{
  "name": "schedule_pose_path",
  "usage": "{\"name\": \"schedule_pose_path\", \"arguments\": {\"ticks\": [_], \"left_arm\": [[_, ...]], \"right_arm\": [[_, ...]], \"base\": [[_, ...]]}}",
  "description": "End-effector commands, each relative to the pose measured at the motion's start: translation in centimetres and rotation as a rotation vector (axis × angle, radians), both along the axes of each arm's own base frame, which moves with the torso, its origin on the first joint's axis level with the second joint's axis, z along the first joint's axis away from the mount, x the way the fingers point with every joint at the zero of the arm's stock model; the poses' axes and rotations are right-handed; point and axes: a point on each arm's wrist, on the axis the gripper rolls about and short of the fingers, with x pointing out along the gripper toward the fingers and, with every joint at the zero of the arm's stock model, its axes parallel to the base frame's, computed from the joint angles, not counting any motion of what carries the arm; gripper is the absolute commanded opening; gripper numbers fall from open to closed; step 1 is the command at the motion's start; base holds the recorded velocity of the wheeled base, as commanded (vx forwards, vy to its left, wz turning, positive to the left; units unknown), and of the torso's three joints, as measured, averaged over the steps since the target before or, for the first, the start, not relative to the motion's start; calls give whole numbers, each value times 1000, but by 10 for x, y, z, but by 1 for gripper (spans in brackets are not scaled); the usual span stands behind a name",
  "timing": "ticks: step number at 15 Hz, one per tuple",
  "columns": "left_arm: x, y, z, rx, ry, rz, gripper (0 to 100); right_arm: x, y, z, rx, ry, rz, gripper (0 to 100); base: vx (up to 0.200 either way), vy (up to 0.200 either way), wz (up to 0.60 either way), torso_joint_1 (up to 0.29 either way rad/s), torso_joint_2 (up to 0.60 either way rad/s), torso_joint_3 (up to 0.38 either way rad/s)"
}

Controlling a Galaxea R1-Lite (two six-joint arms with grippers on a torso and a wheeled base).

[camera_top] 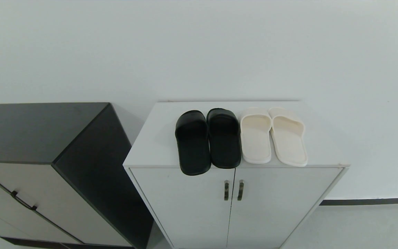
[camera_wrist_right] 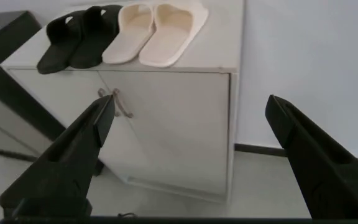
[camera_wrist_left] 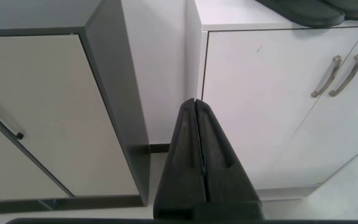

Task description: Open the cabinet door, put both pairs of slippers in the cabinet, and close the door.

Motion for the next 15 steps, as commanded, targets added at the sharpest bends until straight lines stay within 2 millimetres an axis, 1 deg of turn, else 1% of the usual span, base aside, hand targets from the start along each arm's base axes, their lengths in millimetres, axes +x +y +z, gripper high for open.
{"name": "schedule_pose_path", "arguments": {"ticks": [1,2,3,4,5,6,8,9,10,12,13,14,15], "left_arm": [[0,0,0,1,0,-1,0],[0,0,0,12,-1,-1,0],[0,0,0,18,-1,-3,0],[0,0,0,18,-1,-3,0],[0,0,0,18,-1,-3,0],[0,0,0,18,-1,-3,0],[0,0,0,18,1,-3,0],[0,0,0,18,1,-3,0],[0,0,0,18,-1,-3,0],[0,0,0,18,1,-5,0],[0,0,0,18,1,-3,0],[0,0,0,16,1,-3,0],[0,0,0,16,-1,-5,0]], "right_arm": [[70,19,19,27,192,149,100],[84,32,25,52,232,137,100],[94,49,32,72,253,122,100],[101,65,35,64,269,112,100],[105,73,36,48,274,110,100],[118,96,37,16,291,91,100],[139,124,37,-19,293,50,100],[145,132,35,-26,289,39,100],[159,149,32,-34,274,11,100],[184,172,23,-53,255,-52,100],[190,177,22,-57,243,-72,100],[205,189,19,-93,206,-105,100],[216,196,17,-119,174,-124,100]], "base": [[0,0,0,0,0,0],[0,0,0,0,0,0],[0,0,0,0,0,0],[0,0,0,0,0,0],[0,0,0,0,0,0],[0,0,0,0,0,0],[0,0,0,0,0,0],[0,0,0,0,0,0],[0,0,0,0,0,0],[0,0,0,0,0,0],[0,0,0,0,0,0],[0,0,0,0,0,0],[0,0,0,0,0,0]]}}
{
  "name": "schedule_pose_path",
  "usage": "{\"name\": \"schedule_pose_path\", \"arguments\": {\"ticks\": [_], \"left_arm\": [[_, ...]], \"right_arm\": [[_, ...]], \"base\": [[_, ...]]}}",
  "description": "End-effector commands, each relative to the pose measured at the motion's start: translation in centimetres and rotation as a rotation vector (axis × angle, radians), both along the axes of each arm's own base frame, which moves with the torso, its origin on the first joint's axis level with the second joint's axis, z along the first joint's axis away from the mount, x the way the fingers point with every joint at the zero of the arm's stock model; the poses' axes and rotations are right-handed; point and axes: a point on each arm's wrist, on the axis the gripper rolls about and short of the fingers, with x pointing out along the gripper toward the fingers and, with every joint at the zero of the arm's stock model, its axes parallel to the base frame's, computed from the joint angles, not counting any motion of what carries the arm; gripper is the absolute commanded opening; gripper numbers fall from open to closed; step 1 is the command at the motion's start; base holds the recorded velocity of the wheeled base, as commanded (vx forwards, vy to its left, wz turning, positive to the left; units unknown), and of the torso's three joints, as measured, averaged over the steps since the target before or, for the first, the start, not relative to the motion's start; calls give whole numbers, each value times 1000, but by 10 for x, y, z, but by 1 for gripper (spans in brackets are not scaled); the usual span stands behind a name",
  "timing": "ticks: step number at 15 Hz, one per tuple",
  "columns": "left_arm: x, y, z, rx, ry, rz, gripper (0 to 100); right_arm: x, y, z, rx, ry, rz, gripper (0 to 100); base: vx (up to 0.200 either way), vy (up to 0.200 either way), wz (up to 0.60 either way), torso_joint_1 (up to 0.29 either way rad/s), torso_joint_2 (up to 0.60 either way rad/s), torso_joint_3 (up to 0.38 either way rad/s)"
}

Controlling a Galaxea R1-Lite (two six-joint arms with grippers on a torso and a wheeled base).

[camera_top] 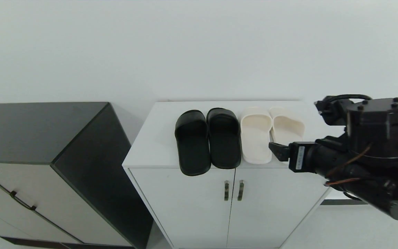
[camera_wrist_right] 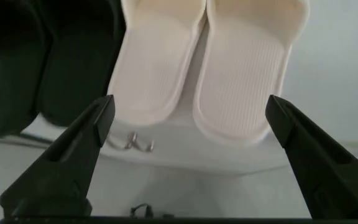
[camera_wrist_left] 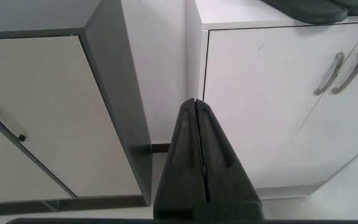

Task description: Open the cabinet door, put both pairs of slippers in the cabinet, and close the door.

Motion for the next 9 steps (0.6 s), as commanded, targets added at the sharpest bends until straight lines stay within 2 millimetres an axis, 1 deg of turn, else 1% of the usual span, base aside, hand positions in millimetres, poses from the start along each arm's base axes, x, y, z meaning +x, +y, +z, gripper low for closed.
{"name": "schedule_pose_path", "arguments": {"ticks": [1,4,5,7,8,9], "left_arm": [[0,0,0,0,-1,0,0],[0,0,0,0,1,0,0],[0,0,0,0,-1,0,0],[0,0,0,0,1,0,0],[0,0,0,0,-1,0,0],[0,0,0,0,1,0,0]], "right_arm": [[38,31,-20,-90,-22,-37,100],[70,30,-23,-134,-74,-102,100],[74,30,-24,-132,-76,-108,100],[87,36,-32,-140,-69,-146,100],[88,37,-31,-134,-73,-150,100],[98,43,-36,-121,-77,-177,100]], "base": [[0,0,0,0,0,0],[0,0,0,0,0,0],[0,0,0,0,0,0],[0,0,0,0,0,0],[0,0,0,0,0,0],[0,0,0,0,0,0]]}}
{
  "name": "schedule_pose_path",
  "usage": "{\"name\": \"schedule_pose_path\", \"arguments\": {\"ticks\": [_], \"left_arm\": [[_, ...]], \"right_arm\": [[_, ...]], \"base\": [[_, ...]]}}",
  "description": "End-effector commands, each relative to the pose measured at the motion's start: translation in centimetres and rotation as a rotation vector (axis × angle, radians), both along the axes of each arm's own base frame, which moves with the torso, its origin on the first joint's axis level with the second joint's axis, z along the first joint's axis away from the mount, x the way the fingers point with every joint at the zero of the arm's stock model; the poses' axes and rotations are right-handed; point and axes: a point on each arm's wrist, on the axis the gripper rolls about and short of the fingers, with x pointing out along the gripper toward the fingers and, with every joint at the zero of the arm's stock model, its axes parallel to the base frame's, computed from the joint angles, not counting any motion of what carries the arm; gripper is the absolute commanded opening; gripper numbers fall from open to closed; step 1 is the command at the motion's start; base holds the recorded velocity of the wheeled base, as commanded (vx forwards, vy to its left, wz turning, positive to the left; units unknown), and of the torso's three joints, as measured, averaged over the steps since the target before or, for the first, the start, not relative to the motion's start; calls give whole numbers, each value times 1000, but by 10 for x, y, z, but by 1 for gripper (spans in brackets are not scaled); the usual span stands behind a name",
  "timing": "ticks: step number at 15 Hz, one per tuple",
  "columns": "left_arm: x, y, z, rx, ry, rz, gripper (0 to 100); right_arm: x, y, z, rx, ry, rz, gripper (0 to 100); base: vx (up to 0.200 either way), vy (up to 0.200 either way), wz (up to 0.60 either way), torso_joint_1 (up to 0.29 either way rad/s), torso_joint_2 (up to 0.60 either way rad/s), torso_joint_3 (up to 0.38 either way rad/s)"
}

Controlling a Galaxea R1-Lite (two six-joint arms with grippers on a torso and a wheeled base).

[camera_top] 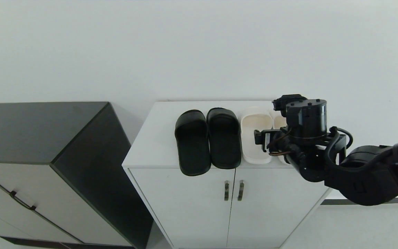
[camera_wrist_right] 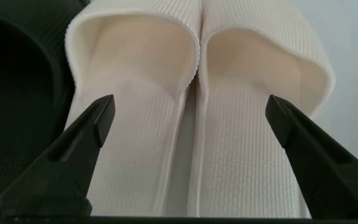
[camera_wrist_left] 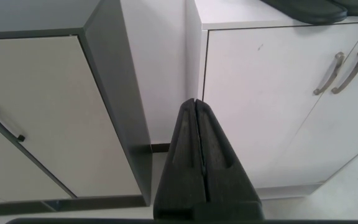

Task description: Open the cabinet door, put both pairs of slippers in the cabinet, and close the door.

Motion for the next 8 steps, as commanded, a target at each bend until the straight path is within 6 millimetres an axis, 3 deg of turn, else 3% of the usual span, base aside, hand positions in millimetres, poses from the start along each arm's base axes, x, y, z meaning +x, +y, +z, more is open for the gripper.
{"name": "schedule_pose_path", "arguments": {"ticks": [1,4,8], "left_arm": [[0,0,0,0,1,0,0],[0,0,0,0,1,0,0],[0,0,0,-2,1,0,0]], "right_arm": [[17,11,-11,13,-3,-27,100],[44,9,-9,47,-43,-70,100],[58,11,-11,66,-61,-44,100]], "base": [[0,0,0,0,0,0],[0,0,0,0,0,0],[0,0,0,0,0,0]]}}
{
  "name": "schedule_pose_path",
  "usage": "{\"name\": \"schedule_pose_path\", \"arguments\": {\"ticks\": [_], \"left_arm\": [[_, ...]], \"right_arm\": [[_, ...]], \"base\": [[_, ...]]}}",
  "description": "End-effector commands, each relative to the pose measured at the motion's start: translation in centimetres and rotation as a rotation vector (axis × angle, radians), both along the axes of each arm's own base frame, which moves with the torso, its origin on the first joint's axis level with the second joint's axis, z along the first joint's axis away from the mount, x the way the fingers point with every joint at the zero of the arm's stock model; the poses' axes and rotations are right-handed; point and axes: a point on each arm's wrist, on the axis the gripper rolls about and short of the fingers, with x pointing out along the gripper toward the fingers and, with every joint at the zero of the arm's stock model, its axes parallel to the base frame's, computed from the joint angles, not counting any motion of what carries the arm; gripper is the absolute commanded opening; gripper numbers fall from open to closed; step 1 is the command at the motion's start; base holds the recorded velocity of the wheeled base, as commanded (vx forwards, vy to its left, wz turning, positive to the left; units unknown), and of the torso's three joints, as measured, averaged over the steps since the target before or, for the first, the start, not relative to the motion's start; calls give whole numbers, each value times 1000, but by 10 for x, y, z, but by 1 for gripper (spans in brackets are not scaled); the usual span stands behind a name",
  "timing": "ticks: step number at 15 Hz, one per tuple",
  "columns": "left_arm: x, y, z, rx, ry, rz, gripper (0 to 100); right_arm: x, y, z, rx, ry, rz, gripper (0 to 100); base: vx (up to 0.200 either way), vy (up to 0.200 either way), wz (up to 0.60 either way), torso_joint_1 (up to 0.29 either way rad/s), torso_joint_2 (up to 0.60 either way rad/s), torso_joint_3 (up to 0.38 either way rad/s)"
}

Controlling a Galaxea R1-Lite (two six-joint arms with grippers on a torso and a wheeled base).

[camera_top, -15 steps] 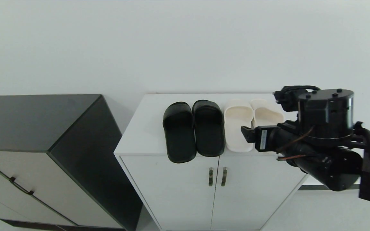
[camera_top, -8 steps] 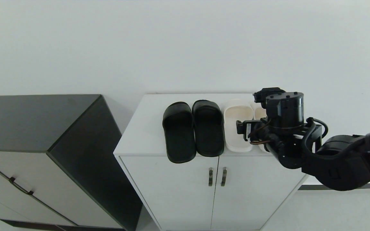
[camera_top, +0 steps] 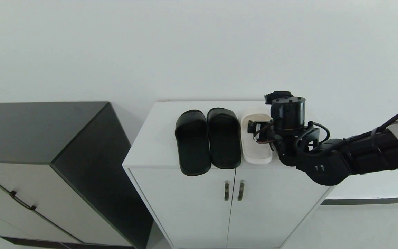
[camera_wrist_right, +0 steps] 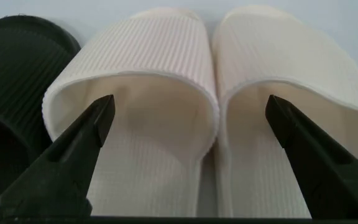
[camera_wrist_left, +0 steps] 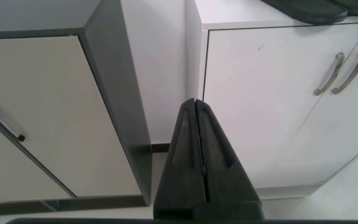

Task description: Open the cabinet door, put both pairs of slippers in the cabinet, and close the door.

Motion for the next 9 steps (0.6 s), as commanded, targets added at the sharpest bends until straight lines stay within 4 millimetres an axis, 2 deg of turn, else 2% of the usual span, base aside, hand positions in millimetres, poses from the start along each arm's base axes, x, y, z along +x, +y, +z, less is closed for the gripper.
{"name": "schedule_pose_path", "arguments": {"ticks": [1,2,9], "left_arm": [[0,0,0,0,1,1,0],[0,0,0,0,0,1,0],[0,0,0,0,1,1,0]], "right_arm": [[8,-1,-2,1,-4,3,100],[9,-3,2,5,-24,10,0],[8,-5,7,-28,-57,14,0]], "base": [[0,0,0,0,0,0],[0,0,0,0,0,0],[0,0,0,0,0,0]]}}
